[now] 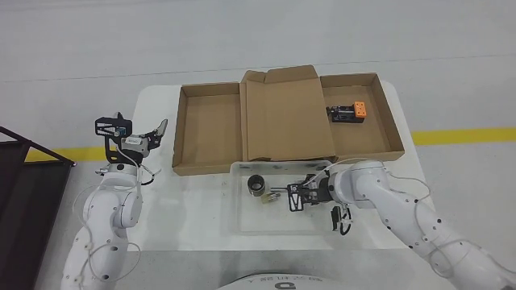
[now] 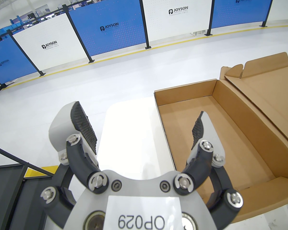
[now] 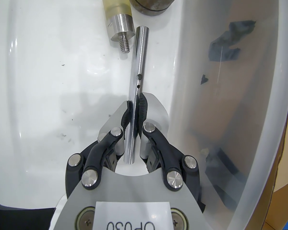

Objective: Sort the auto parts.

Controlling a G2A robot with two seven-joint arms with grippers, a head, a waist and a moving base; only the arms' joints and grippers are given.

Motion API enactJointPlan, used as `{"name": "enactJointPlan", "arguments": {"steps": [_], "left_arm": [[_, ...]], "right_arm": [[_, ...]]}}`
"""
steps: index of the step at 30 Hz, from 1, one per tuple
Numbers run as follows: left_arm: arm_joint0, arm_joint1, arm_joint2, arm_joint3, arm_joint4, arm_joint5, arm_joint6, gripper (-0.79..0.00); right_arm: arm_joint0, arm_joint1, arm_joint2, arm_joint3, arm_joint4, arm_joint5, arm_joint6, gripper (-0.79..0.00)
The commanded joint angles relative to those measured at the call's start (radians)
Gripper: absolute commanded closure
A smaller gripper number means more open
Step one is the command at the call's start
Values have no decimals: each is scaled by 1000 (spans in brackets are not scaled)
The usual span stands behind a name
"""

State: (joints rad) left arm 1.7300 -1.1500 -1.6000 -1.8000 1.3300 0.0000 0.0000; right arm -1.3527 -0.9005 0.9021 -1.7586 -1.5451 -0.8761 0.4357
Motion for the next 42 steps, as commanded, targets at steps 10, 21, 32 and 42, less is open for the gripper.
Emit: {"name": "enactJointPlan", "arguments": {"steps": [10, 21, 32, 42], "left_arm": [[0, 0, 0, 0, 0, 0, 0, -785], [0, 0, 0, 0, 0, 0, 0, -785], [0, 0, 0, 0, 0, 0, 0, -785], [0, 0, 0, 0, 0, 0, 0, -785]], "right_arm": [[-112, 49, 178, -64, 22, -46, -271, 0], [-236, 94, 382, -52, -7, -87, -726, 0], [-323, 109, 524, 55, 34, 4, -1088, 0], [-117, 75, 461, 338, 358, 75, -776, 0]]}}
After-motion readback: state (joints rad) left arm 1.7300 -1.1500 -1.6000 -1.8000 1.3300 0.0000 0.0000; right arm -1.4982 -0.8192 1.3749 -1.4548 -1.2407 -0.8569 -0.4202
